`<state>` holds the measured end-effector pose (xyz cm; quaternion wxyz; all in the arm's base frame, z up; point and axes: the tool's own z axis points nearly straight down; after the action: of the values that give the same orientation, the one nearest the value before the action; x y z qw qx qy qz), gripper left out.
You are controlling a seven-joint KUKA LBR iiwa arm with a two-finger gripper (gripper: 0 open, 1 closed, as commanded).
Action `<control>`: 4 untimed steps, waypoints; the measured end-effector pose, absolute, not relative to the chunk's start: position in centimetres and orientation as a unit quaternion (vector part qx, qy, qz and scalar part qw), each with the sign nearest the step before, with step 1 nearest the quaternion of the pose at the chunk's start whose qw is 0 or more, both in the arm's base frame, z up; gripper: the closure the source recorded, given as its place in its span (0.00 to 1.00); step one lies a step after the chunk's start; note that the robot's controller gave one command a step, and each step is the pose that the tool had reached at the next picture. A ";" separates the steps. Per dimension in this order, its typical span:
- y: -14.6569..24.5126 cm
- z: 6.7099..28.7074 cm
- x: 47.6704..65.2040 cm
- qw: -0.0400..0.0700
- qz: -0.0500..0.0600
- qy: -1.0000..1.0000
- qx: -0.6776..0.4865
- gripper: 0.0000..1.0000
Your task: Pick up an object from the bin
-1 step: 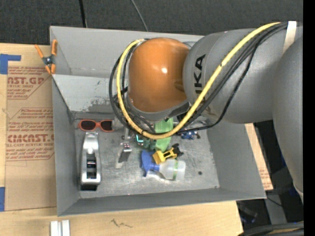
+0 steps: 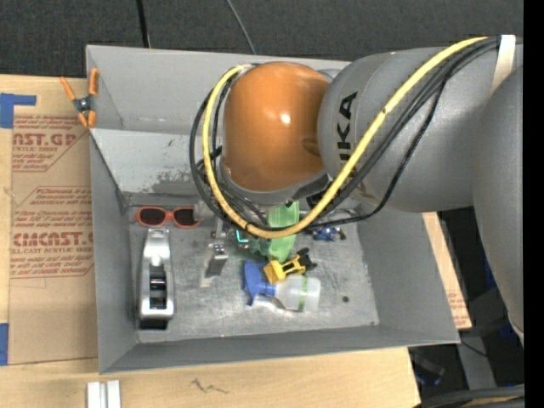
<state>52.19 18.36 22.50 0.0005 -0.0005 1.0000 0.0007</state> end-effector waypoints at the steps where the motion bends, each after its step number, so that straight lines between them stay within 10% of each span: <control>1: 16.4 18.8 51.7 0.005 0.002 1.000 -0.013 0.00; 2: 14.0 11.8 53.4 -0.002 -0.001 0.999 -0.046 0.00; 4: 8.2 12.3 54.1 0.007 0.000 0.991 -0.135 0.00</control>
Offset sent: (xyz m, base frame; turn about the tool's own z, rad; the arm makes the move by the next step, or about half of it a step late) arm 0.0530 -0.0375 -0.1293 -0.1427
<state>54.14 8.24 12.26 0.0066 -0.1346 0.9909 -0.0005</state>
